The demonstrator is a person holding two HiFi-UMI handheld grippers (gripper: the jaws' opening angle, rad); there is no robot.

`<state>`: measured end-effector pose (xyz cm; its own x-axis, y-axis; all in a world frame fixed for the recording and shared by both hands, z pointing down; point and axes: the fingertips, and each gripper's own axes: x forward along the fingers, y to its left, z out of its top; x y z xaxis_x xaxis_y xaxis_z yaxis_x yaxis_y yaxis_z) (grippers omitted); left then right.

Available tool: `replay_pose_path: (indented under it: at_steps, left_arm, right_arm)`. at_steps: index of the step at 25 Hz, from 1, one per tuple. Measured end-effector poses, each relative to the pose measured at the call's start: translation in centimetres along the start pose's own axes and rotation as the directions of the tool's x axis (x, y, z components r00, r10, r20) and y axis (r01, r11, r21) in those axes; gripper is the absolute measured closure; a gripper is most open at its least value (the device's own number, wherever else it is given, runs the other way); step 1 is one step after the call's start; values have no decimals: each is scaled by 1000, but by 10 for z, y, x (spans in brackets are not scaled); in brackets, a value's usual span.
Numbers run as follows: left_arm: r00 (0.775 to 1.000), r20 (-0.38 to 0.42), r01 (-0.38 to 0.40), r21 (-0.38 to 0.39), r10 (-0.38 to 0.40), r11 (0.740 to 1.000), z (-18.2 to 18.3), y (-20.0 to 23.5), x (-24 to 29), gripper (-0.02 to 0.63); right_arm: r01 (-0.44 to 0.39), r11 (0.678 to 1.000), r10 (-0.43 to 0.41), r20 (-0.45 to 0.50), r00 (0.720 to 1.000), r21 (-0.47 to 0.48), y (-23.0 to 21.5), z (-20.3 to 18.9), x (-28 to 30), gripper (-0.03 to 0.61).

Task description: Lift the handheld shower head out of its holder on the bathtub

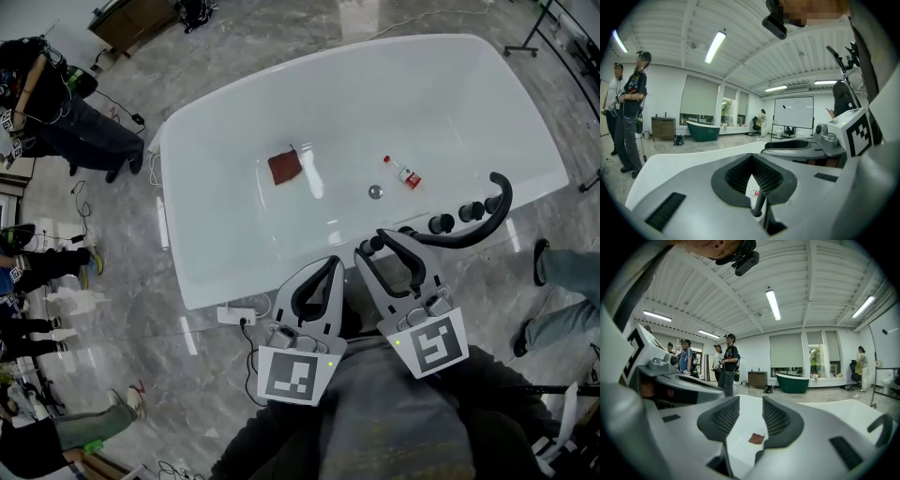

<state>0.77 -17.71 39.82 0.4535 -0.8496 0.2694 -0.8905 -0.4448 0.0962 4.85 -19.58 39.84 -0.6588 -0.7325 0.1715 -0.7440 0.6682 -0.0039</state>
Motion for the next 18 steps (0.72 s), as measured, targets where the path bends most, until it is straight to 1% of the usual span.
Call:
replay_pose_path:
  at_steps: [6, 12, 18]
  left_arm:
    - [1000, -4, -25, 20, 26, 999, -44, -5, 9, 612]
    - [998, -12, -55, 14, 55, 998, -74, 5, 15, 612]
    - [997, -47, -60, 20, 61, 998, -100, 7, 30, 612]
  right_arm:
    - [-5, 1000, 5, 15, 1000, 4, -7, -47, 3, 411]
    - [-9, 1000, 10, 24, 1000, -20, -12, -74, 15, 379]
    - [-19, 1000, 19, 24, 1000, 6, -20, -103, 27, 367]
